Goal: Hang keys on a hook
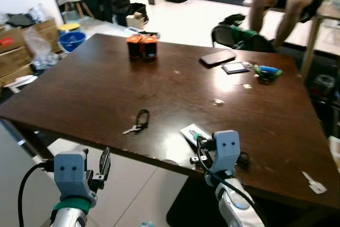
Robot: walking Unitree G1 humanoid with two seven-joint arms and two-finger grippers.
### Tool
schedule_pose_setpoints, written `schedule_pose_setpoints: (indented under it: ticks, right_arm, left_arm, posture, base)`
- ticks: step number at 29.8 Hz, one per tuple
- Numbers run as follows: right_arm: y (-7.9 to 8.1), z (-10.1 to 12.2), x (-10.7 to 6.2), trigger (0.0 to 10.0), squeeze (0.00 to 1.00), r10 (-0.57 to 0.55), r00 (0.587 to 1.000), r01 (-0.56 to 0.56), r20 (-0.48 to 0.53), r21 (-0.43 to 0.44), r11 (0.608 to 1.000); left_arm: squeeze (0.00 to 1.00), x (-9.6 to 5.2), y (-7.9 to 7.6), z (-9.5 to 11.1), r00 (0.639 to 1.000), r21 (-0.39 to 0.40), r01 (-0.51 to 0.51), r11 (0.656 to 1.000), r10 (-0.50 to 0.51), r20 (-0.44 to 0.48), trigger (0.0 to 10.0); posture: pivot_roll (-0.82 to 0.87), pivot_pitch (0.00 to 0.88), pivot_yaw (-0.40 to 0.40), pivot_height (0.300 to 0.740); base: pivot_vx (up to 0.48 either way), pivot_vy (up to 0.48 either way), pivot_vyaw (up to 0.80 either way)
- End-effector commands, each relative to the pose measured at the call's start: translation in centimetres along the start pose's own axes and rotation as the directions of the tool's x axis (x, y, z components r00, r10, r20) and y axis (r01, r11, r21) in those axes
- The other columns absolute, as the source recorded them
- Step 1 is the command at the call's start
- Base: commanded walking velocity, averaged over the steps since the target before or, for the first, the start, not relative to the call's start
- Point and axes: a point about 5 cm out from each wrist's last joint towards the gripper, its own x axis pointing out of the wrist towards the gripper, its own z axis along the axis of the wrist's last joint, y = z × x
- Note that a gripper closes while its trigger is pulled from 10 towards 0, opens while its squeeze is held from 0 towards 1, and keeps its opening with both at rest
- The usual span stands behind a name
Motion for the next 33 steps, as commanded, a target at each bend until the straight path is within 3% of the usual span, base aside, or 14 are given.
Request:
schedule_pose_setpoints:
  ticks: [1,33]
  right_arm:
    - [0.11,-0.33,-0.12,10.0,0.00,0.006,1.000,-0.006,-0.009,0.010,1.000]
    - [0.15,-0.40,-0.14,10.0,0.00,0.009,1.000,-0.009,-0.012,0.016,1.000]
  left_arm:
    - [0.00,-0.26,0.33,-0.43,1.000,0.009,-0.006,1.000,0.006,-0.014,10.0]
    - [0.00,-0.31,0.31,-0.47,1.000,-0.001,-0.003,1.000,0.003,-0.018,10.0]
  posture:
    - [-0.15,0.112,0.097,0.740]
    - [-0.15,0.109,0.099,0.740]
  base:
    - [0.000,0.000,0.80]
    - [0.000,0.000,0.80]
